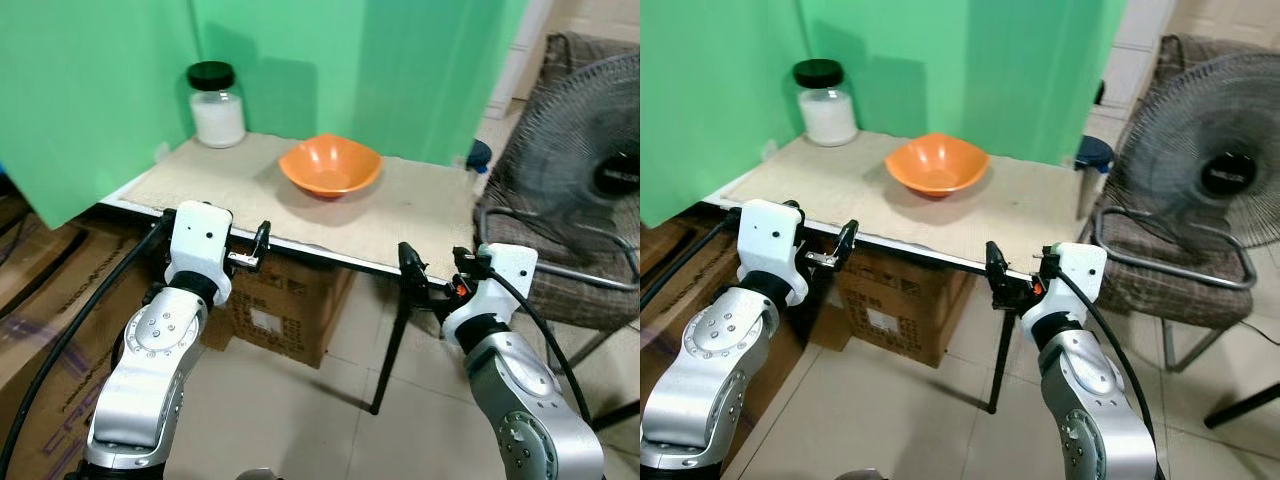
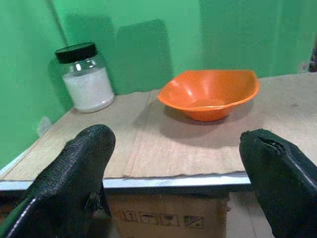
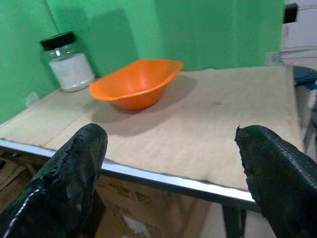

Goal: Setting the table

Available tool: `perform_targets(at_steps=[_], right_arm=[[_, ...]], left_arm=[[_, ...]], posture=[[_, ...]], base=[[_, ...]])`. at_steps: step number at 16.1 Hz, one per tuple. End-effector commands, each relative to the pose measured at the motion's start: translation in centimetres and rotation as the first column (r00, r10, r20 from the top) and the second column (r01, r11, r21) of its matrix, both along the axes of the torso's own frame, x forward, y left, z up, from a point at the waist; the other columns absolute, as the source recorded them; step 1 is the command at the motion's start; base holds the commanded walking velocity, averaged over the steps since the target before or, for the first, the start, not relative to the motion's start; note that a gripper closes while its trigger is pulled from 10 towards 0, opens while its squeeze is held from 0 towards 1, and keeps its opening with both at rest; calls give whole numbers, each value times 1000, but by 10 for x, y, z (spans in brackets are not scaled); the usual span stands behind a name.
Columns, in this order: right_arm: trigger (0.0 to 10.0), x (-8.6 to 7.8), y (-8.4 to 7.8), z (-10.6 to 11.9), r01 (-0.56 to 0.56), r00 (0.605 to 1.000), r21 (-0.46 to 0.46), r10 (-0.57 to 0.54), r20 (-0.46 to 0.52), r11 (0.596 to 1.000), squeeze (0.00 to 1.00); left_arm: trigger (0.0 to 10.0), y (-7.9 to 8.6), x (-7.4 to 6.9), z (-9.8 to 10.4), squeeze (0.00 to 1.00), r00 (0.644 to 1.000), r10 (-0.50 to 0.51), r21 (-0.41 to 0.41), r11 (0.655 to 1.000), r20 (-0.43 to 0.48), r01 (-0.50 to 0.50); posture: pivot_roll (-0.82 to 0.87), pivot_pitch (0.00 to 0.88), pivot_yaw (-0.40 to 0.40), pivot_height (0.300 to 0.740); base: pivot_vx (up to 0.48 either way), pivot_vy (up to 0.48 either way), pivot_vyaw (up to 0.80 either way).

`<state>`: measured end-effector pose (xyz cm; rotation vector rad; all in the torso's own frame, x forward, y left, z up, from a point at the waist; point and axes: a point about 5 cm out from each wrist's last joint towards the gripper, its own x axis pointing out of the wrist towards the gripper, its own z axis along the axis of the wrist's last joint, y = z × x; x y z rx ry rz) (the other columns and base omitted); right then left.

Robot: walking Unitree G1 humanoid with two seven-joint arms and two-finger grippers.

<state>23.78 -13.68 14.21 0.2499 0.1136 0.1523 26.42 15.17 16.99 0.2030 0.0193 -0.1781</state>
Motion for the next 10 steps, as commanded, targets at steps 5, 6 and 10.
perform_targets(at_steps=[5,6,10], right_arm=[[10000,1,0,1,-16,1000,-17,16,-4,1000,0],[10000,2,1,1,-25,1000,-20,24,-6,999,0],[10000,3,3,2,-27,1000,-18,27,-2,999,0]], left_arm=[[10000,-4,0,3,0,1000,-29,-7,1000,-2,29],[10000,-3,0,3,0,1000,-29,-8,1000,-2,29],[10000,-3,0,3,0,1000,-30,-10,999,-2,30]], posture=[[89,0,4,740],[91,0,2,740],[95,0,-1,740]], base=[[311,0,0],[326,0,800],[326,0,552]])
